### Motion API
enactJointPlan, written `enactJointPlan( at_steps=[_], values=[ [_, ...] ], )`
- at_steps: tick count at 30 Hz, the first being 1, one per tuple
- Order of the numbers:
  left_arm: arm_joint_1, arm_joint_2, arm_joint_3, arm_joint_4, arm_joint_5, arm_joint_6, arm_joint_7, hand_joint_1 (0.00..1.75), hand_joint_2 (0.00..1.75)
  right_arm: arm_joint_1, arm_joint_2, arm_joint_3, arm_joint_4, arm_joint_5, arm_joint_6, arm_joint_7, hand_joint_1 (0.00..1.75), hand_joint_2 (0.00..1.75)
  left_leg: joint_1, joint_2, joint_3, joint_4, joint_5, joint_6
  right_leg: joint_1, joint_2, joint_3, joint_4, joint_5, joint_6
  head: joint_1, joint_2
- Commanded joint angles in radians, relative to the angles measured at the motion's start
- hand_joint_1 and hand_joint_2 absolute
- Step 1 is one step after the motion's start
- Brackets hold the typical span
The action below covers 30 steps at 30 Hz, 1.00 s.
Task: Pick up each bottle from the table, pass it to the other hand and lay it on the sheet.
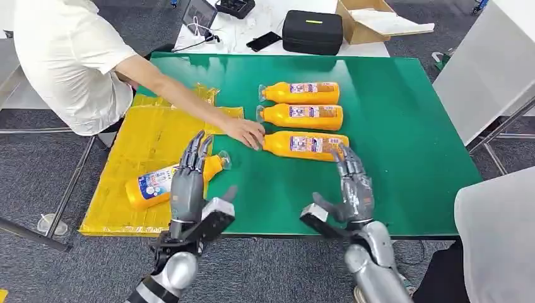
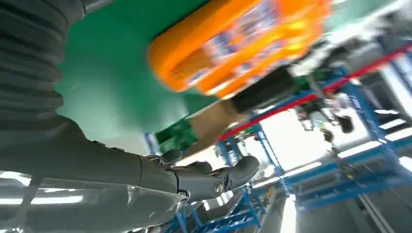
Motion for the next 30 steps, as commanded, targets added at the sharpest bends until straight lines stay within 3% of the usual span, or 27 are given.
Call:
enactJointPlan(
  at_steps=[1, 4, 11, 21, 26, 30],
  values=[
    [0.006, 0.040, -0.129, -0.103, 0.045, 0.016, -0.018, 0.00, 1.75, -0.175, -0.052, -0.040, 0.290, 0.010, 0.013, 0.007, 0.00, 1.75, 0.000, 0.004, 0.007, 0.000, -0.002, 0.000, 0.001, 0.002, 0.006, -0.001, -0.001, -0.003, 0.000, 0.000],
    [-0.001, 0.034, -0.143, -0.076, 0.090, -0.011, -0.026, 0.00, 1.75, -0.252, -0.066, -0.045, 0.417, 0.046, 0.018, 0.073, 0.00, 1.75, 0.000, 0.003, 0.005, 0.000, -0.001, 0.000, 0.001, 0.001, 0.004, -0.001, 0.000, -0.003, 0.000, 0.000],
    [0.000, 0.028, -0.181, -0.059, 0.140, -0.055, -0.044, 0.00, 1.75, -0.326, -0.090, -0.059, 0.559, 0.074, 0.002, 0.113, 0.00, 1.75, 0.000, 0.003, 0.008, 0.000, -0.002, 0.001, 0.001, 0.001, 0.007, -0.001, -0.001, -0.002, 0.000, 0.000],
    [-0.016, 0.019, -0.194, -0.039, 0.177, -0.073, -0.055, 0.00, 1.75, -0.362, -0.054, -0.061, 0.620, 0.068, 0.039, 0.103, 0.00, 1.75, 0.000, 0.003, 0.006, 0.000, -0.001, 0.000, 0.001, -0.001, 0.005, 0.000, -0.001, -0.003, 0.000, 0.000],
    [-0.043, 0.011, -0.208, -0.017, 0.201, -0.079, -0.067, 0.00, 1.75, -0.399, 0.003, -0.090, 0.671, -0.001, 0.149, 0.056, 0.00, 1.75, 0.000, 0.005, 0.006, 0.000, -0.002, 0.000, 0.001, 0.002, 0.004, 0.000, 0.000, -0.003, -0.001, 0.000],
    [-0.048, 0.009, -0.211, -0.013, 0.208, -0.082, -0.069, 0.00, 1.75, -0.402, 0.012, -0.068, 0.681, 0.020, 0.148, 0.055, 0.00, 1.75, 0.000, 0.003, 0.004, 0.000, -0.001, 0.000, 0.000, 0.000, 0.003, 0.000, 0.000, -0.002, 0.000, 0.000]
  ],
)
